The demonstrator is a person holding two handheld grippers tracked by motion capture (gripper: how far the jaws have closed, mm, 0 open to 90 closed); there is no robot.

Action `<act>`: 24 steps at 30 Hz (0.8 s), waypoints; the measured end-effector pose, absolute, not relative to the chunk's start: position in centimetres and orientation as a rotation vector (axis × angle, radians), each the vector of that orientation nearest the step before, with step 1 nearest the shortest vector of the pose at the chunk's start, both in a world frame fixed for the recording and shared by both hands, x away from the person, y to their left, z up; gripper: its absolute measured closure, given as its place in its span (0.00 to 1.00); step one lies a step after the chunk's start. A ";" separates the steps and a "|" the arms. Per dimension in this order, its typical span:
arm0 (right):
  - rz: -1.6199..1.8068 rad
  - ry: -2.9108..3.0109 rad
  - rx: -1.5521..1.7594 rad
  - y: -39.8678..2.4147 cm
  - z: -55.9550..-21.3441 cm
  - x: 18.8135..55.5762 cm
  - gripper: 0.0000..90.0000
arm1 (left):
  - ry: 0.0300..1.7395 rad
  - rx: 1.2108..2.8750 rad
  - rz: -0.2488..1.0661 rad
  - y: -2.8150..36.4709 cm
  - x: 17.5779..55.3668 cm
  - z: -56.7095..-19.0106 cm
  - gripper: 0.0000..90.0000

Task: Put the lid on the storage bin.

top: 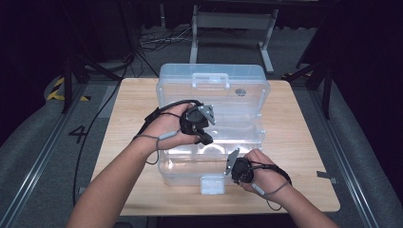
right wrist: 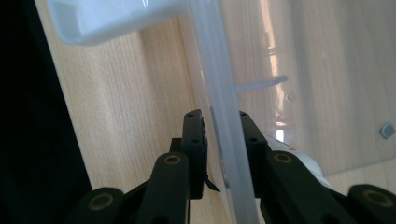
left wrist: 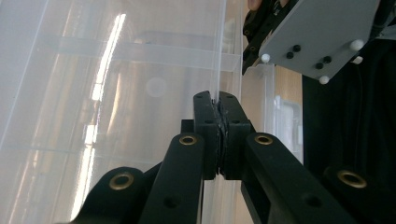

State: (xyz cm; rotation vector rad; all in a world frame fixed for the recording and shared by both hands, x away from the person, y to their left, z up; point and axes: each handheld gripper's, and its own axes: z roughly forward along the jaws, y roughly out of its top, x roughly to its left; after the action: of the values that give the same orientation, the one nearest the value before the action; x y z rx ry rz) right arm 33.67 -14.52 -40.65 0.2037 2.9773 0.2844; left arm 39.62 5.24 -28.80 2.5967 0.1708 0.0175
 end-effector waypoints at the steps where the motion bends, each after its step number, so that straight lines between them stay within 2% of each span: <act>1: 0.275 2.979 0.193 -14.6 -40.5 33.7 0.85 | 0.172 2.597 0.017 5.2 39.6 -28.8 0.98; 24: 0.448 2.948 0.269 -16.7 -36.0 32.9 0.88 | 0.190 2.591 -0.009 5.2 39.8 -28.8 0.97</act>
State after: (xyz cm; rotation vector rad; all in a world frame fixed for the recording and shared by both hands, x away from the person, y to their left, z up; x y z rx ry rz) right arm 32.86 -16.70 -36.03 0.2690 2.9481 0.4482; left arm 39.84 5.20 -28.84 2.5909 0.1899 -0.0094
